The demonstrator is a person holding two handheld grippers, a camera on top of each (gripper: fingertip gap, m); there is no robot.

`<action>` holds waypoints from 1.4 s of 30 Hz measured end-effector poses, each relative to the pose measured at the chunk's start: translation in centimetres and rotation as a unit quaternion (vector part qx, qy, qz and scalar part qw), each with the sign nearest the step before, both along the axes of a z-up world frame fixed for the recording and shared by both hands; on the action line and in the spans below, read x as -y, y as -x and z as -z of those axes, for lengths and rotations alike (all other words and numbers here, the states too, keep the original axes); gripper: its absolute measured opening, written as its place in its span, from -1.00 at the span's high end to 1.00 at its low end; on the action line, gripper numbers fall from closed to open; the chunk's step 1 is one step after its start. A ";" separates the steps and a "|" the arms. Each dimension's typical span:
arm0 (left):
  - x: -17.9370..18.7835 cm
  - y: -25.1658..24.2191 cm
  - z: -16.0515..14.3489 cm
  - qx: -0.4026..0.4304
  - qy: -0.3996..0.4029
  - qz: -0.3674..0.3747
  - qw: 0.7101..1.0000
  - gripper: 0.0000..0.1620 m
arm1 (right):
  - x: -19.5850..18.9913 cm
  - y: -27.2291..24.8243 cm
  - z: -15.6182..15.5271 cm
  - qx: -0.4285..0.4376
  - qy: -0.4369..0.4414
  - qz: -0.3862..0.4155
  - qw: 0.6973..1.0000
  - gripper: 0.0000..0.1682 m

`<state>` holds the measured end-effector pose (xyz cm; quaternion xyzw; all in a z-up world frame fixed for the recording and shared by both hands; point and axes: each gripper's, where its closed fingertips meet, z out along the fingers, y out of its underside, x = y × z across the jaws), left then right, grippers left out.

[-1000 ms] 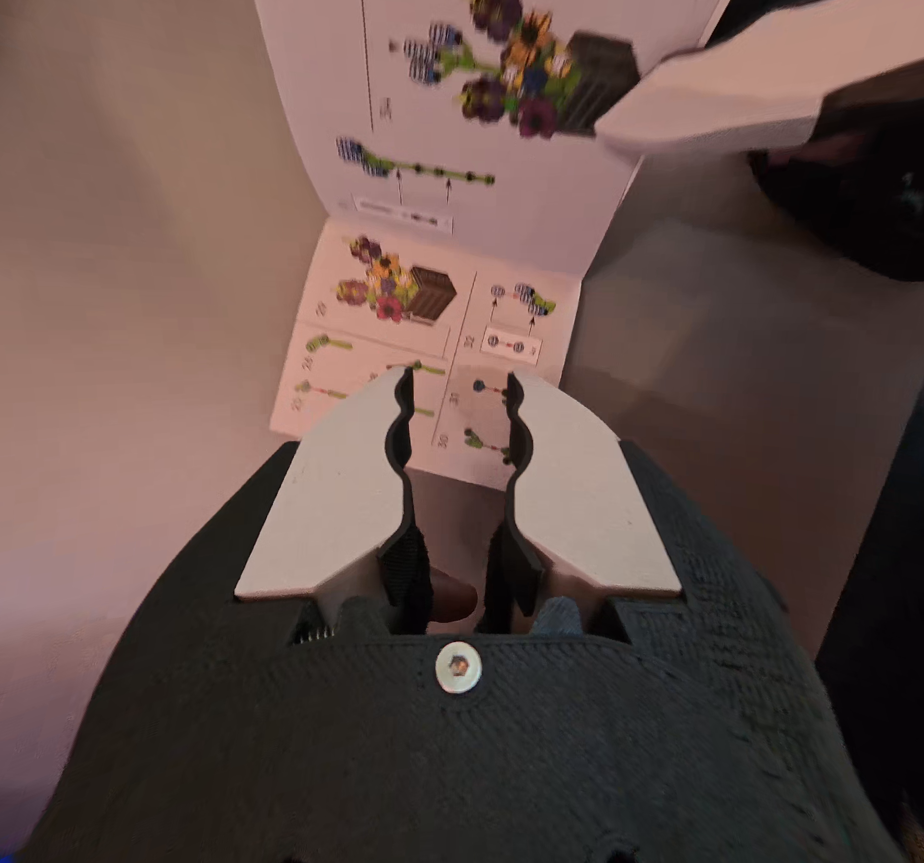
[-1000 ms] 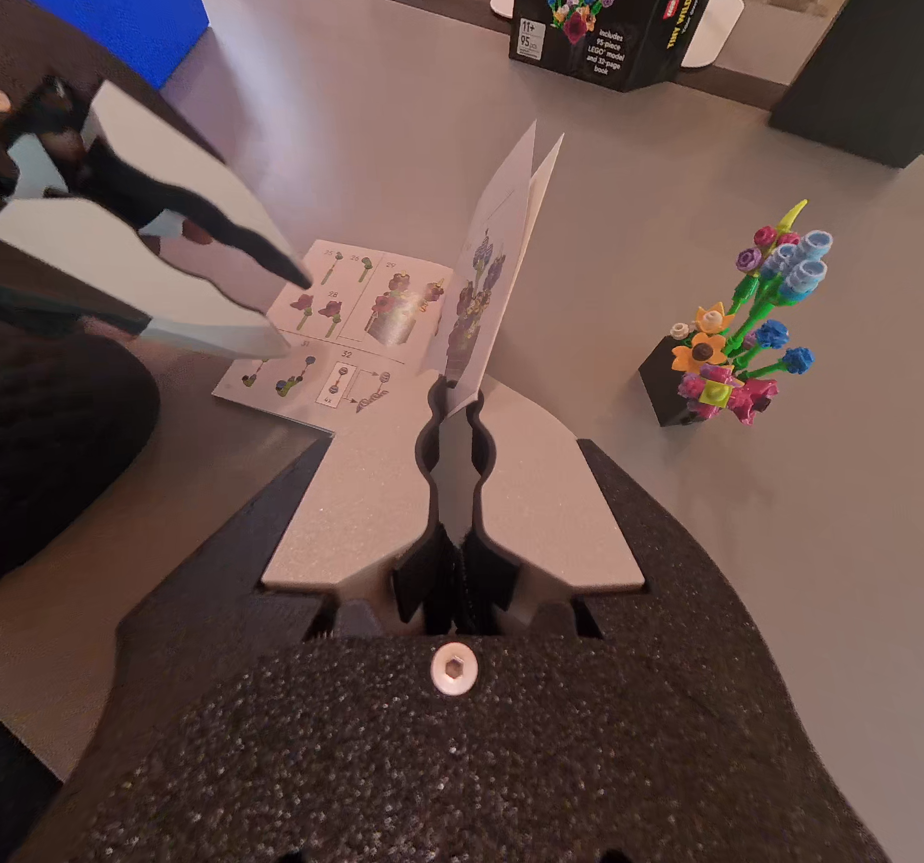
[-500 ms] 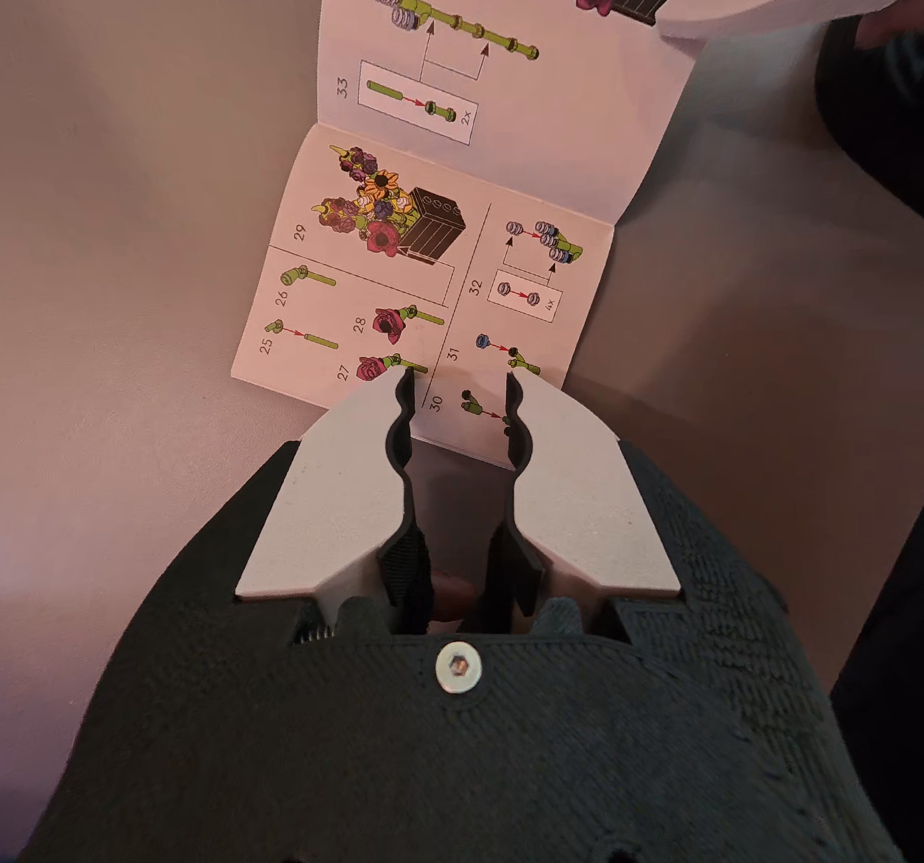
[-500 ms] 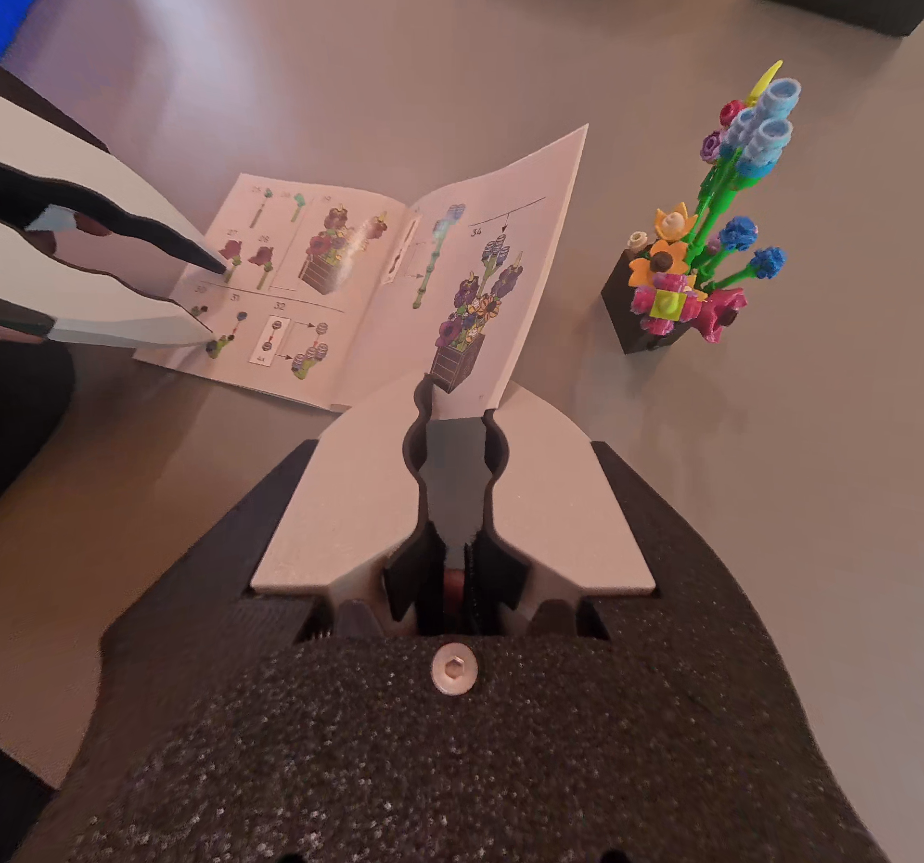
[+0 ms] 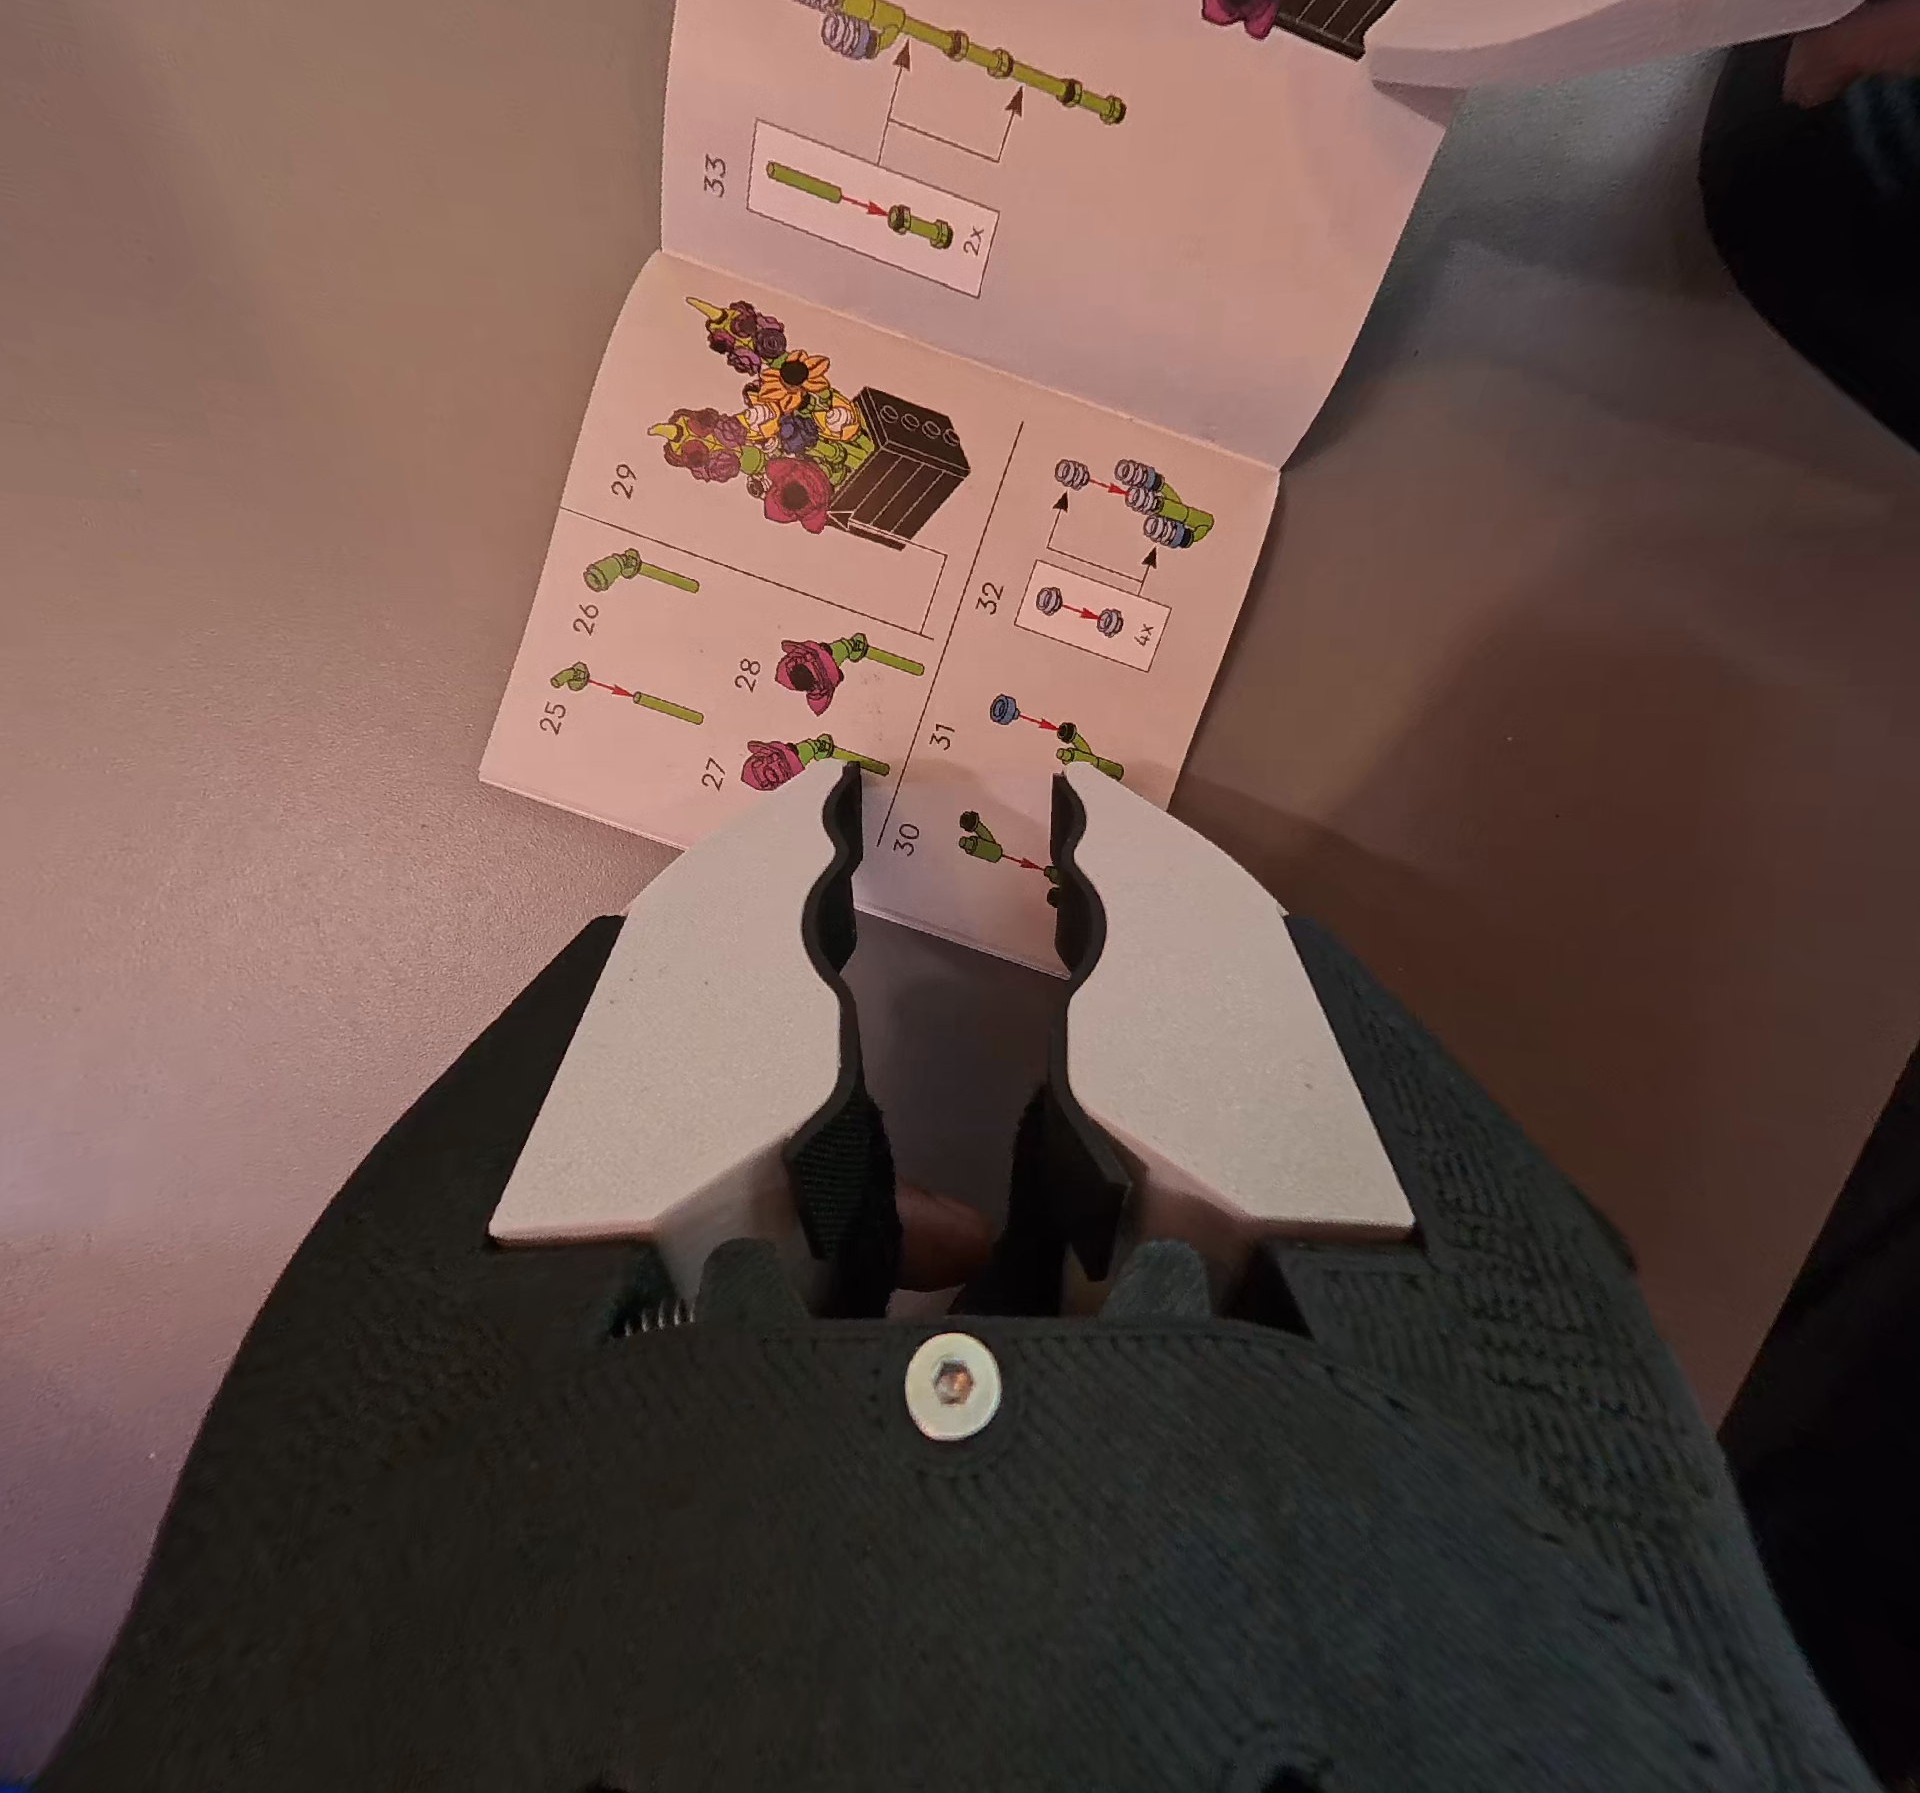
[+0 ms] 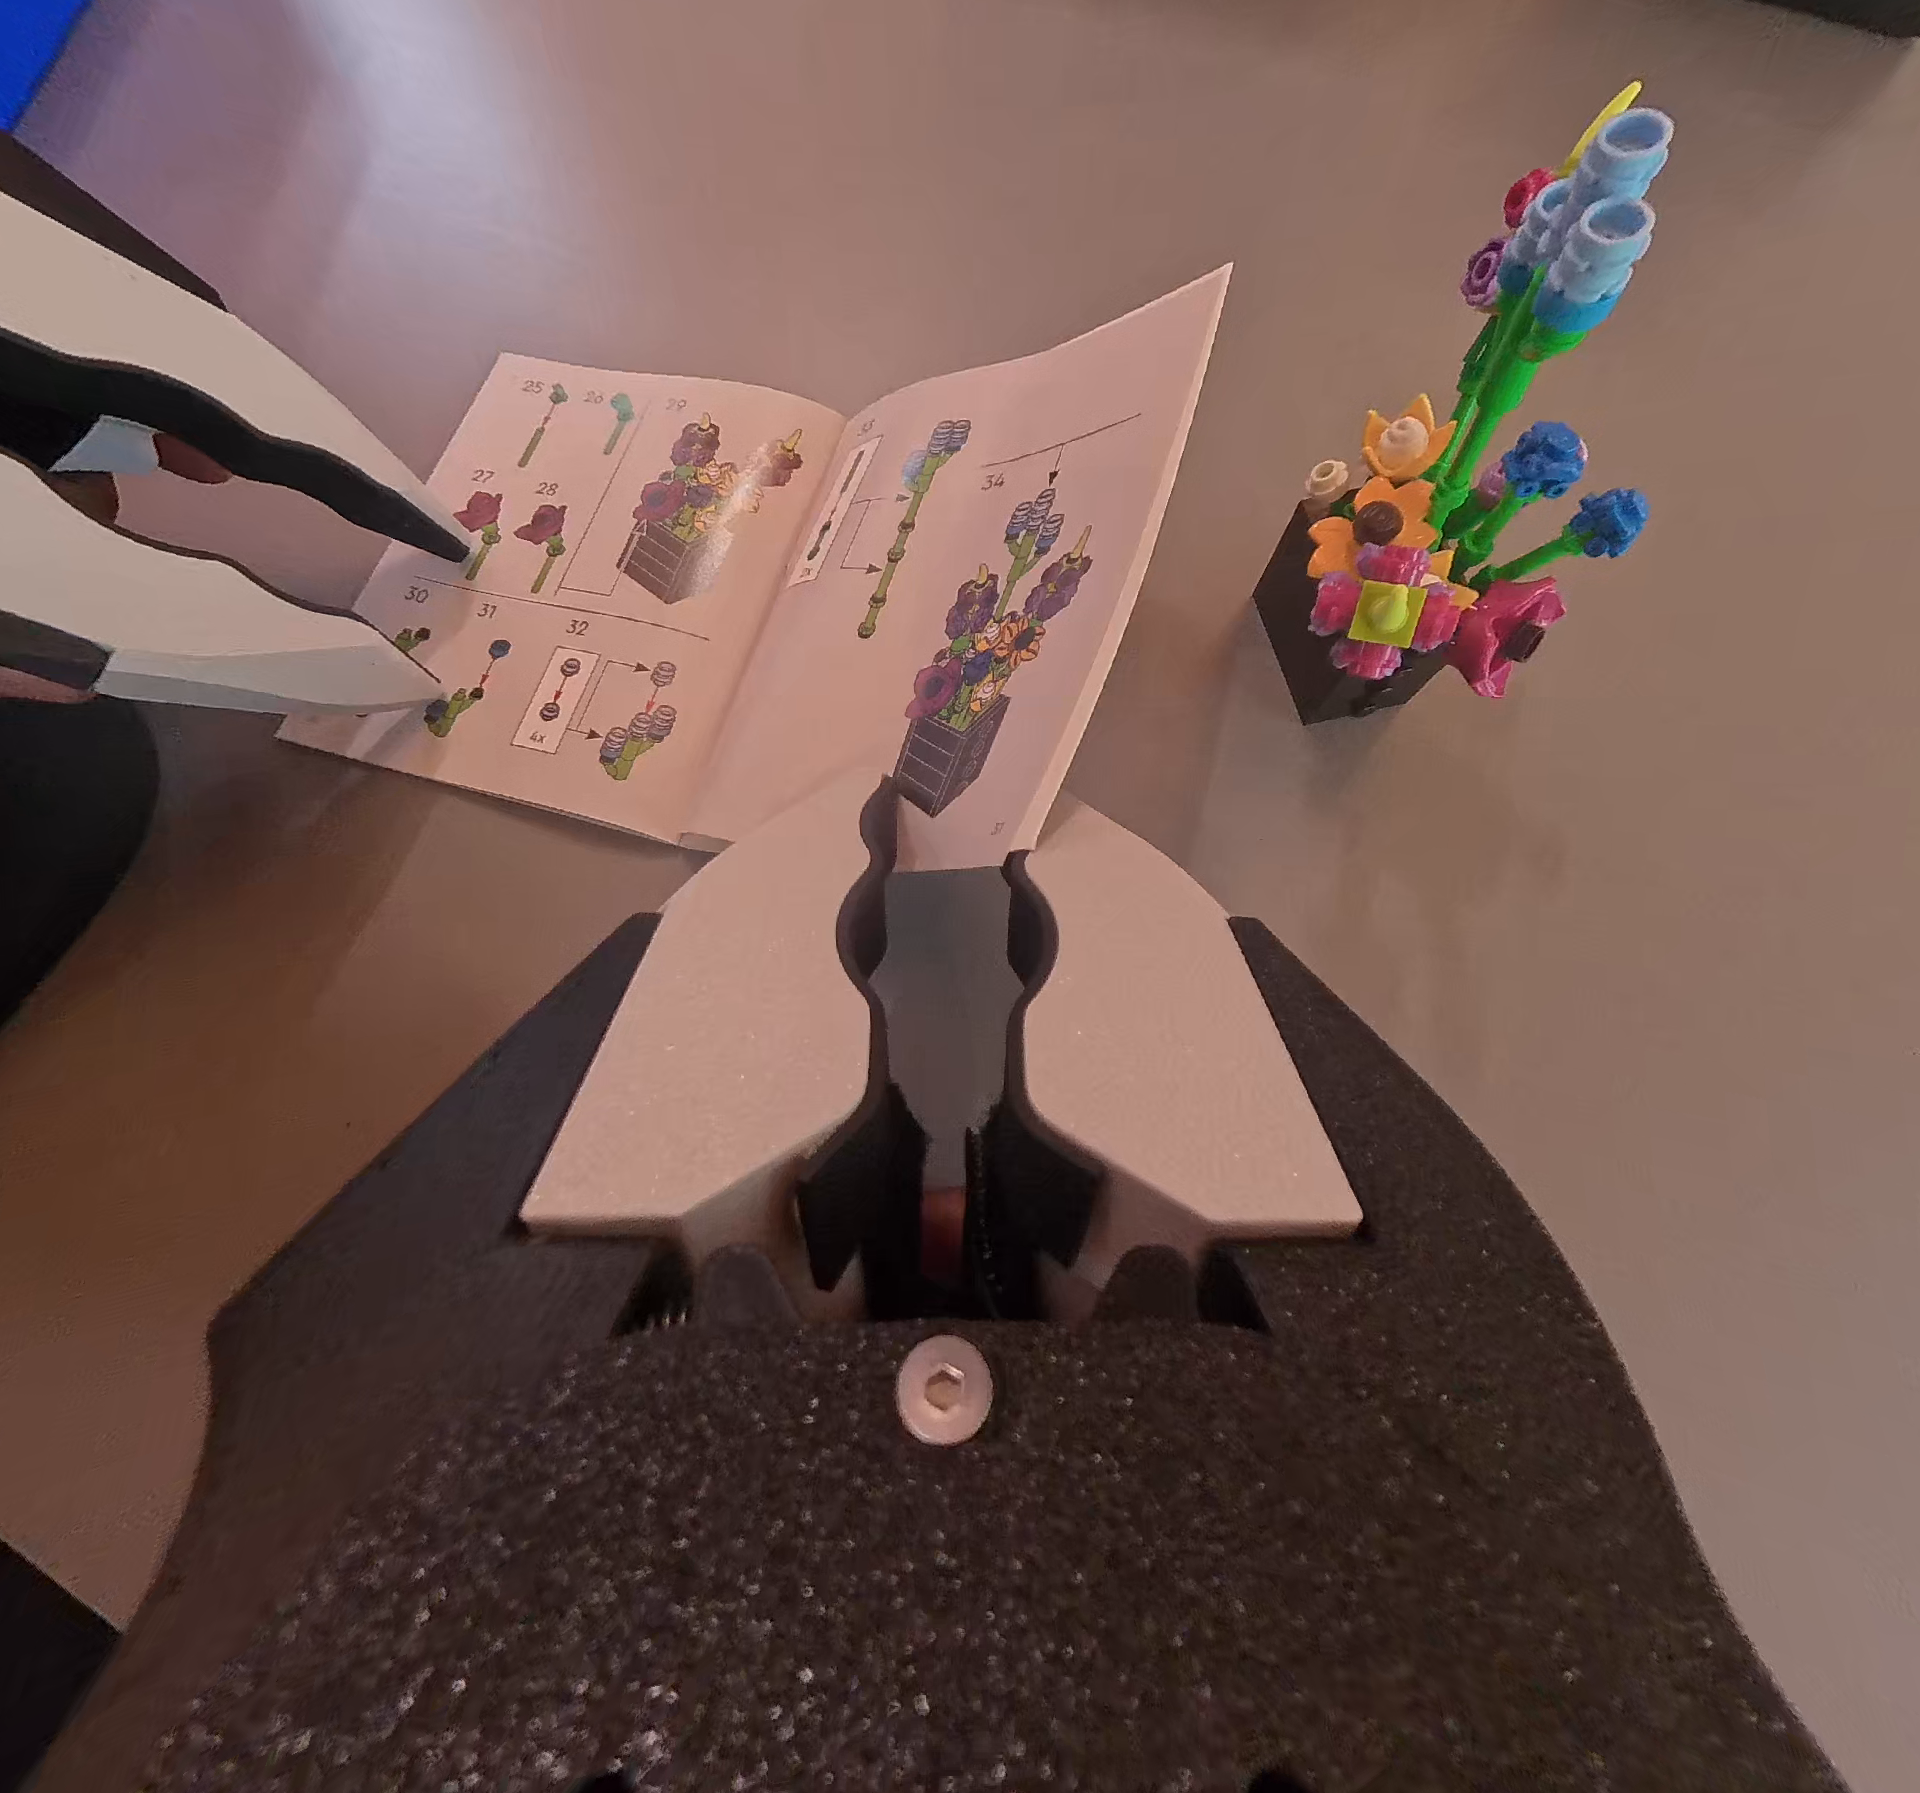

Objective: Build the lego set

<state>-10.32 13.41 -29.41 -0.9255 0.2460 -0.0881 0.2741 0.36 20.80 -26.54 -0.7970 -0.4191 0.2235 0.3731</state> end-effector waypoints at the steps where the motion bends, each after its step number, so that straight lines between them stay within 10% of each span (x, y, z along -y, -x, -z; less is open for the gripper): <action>1: 0.0 0.0 0.0 -0.001 0.000 0.000 1.000 0.58 | 0.0 0.0 0.0 0.000 -0.001 -0.001 1.000 0.78; 42: -0.1 0.0 0.0 -0.005 -0.001 0.009 1.000 0.58 | 1.9 1.8 -2.2 -0.043 -0.026 -0.063 0.997 0.73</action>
